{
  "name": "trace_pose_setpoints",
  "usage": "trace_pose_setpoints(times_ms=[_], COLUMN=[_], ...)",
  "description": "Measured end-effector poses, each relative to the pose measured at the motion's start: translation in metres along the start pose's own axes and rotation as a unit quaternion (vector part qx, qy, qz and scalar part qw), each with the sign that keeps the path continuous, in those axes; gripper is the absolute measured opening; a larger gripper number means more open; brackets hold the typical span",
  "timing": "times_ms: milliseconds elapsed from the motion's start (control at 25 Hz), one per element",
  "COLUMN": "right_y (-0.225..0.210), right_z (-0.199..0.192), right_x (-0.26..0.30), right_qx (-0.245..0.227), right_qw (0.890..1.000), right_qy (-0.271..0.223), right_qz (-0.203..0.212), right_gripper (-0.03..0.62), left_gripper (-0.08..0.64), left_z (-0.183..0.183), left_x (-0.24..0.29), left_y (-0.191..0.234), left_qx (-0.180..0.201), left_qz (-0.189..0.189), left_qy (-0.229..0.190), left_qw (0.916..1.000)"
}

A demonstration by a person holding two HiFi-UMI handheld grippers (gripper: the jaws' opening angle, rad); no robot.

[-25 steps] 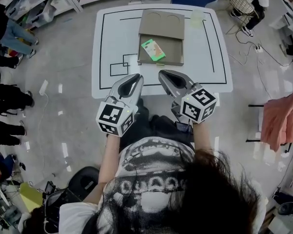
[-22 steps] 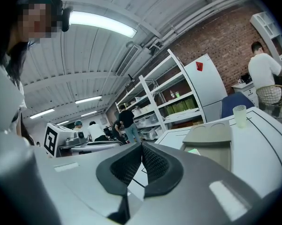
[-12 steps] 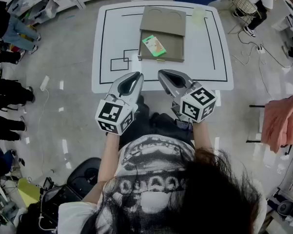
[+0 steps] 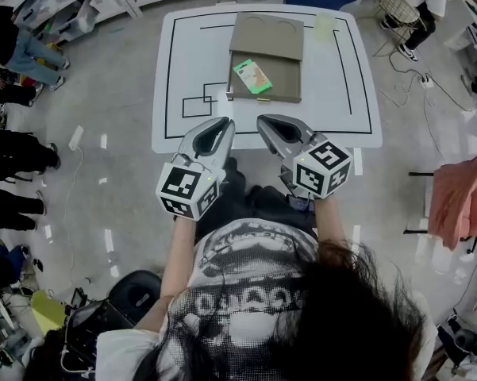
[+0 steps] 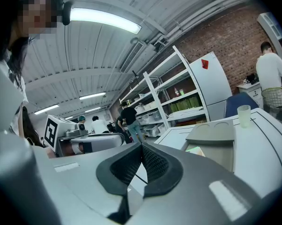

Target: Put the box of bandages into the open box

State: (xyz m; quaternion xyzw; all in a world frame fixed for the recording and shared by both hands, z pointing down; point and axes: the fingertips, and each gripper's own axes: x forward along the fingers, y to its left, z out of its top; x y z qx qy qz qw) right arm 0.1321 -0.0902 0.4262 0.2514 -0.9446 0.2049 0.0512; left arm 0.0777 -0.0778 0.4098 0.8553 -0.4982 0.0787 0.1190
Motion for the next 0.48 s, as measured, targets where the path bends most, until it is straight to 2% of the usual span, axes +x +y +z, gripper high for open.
trace_pose_setpoints(times_ms=[480], right_y=[0.015], right_z=[-0.001], right_x=[-0.008], right_qx=[-0.003], right_qw=[1.0], right_qy=[0.0], right_qz=[0.003], right_gripper=[-0.015], left_gripper=[0.0], left_z=[0.002], left_x=[-0.014], left_y=[-0.007], left_qx=[0.001], left_qz=[0.002], left_qy=[-0.005], left_qw=[1.0])
